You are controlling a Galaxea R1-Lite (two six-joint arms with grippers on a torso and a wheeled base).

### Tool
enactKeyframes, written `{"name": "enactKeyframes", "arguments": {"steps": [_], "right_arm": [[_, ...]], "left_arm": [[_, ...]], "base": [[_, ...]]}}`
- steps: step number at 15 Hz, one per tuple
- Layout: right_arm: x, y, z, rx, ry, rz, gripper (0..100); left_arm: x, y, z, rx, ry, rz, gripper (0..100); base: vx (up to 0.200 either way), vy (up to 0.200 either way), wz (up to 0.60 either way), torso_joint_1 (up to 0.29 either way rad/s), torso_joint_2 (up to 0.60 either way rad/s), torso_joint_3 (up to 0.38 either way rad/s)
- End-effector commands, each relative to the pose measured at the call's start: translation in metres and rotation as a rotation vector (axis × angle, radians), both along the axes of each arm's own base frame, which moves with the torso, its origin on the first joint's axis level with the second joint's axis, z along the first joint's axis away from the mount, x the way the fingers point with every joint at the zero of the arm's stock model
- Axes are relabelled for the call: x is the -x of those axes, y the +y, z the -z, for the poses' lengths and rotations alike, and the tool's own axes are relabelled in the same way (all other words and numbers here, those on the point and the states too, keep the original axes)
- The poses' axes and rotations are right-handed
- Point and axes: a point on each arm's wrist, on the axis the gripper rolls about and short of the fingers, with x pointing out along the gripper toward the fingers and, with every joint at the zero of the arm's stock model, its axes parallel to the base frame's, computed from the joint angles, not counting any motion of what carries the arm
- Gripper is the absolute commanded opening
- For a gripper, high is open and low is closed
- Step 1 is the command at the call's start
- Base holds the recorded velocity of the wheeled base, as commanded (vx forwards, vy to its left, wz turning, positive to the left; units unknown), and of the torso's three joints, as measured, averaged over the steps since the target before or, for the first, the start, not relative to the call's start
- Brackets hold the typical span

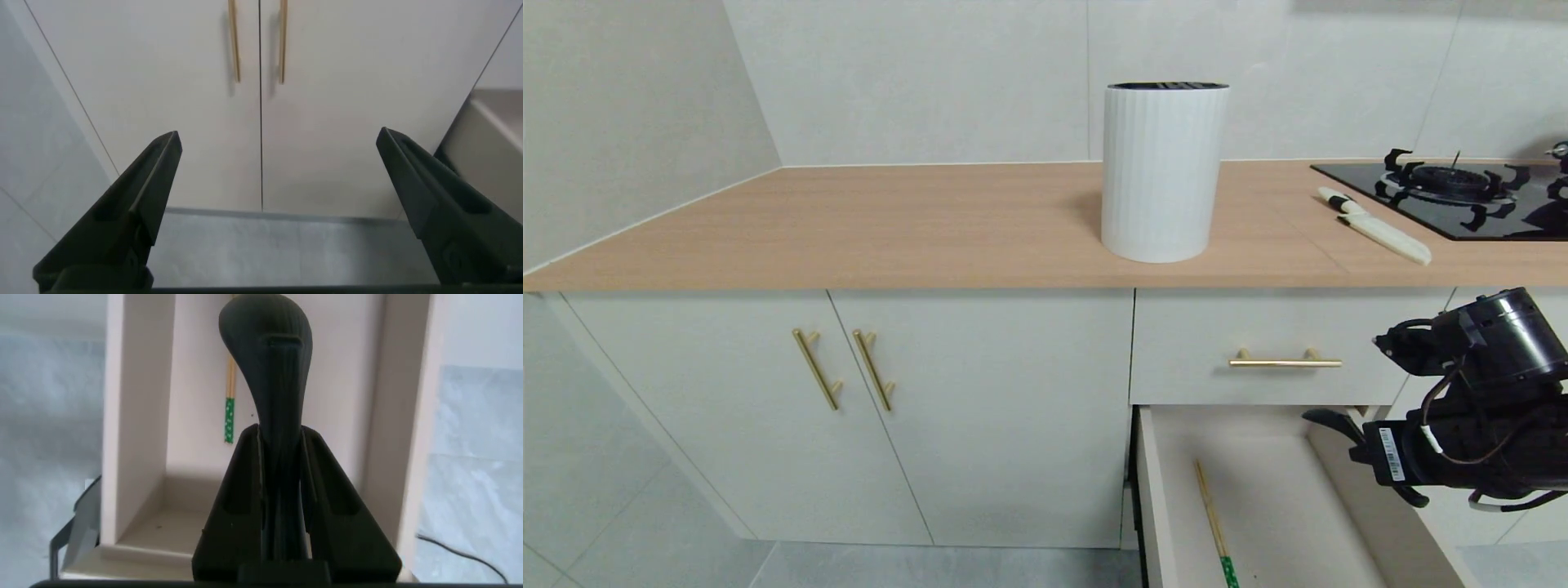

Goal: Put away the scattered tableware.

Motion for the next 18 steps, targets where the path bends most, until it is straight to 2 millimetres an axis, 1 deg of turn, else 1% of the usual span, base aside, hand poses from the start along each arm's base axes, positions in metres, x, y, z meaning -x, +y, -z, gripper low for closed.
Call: {"name": "enactKeyframes", "arguments": {"steps": [1,5,7,10,11,12,13,15,16,18], "right_arm": [[-0.002,0.001,0.005,0.004,0.011,-0.002,0],[-0.006,0.002,0.010,0.006,0.017,-0.002,0],[-0.007,0.003,0.012,0.009,0.026,-0.002,0],[-0.018,0.010,0.033,0.031,0.094,-0.013,0],[-0.023,0.012,0.042,0.036,0.110,-0.013,0],[-0.030,0.015,0.059,0.045,0.136,-0.015,0],[-0.043,0.019,0.081,0.047,0.139,-0.014,0],[-0.059,0.025,0.113,0.049,0.143,-0.013,0],[-0.064,0.026,0.127,0.058,0.141,-0.007,0],[-0.071,0.028,0.148,0.082,0.123,0.014,0]], "left_arm": [[0.000,0.000,0.000,0.000,-0.001,0.000,100],[0.000,0.000,0.000,0.000,-0.001,-0.001,100],[0.000,0.000,0.000,0.000,-0.001,0.000,100],[0.000,0.000,0.000,0.000,-0.001,0.000,100],[0.000,0.000,0.000,0.000,-0.001,0.000,100],[0.000,0.000,0.000,0.000,-0.001,0.000,100],[0.000,0.000,0.000,0.000,-0.001,0.000,100],[0.000,0.000,0.000,0.000,-0.001,0.000,100],[0.000,0.000,0.000,0.000,-0.001,0.000,100],[0.000,0.000,0.000,0.000,-0.001,-0.001,100]], "base": [[0.000,0.000,0.00,-0.090,0.45,0.359],[0.000,0.000,0.00,-0.052,0.44,0.386],[0.000,0.000,0.00,-0.022,0.20,0.190],[0.000,0.000,0.00,-0.003,0.05,0.041],[0.000,0.000,0.00,0.000,0.00,0.000],[0.000,0.000,0.00,0.000,0.00,0.000],[0.000,0.000,0.00,0.000,0.00,0.000],[0.000,0.000,0.00,0.000,0.00,0.000],[0.000,0.000,0.00,0.000,0.00,0.000],[0.000,0.000,0.00,0.000,0.00,0.000]]}}
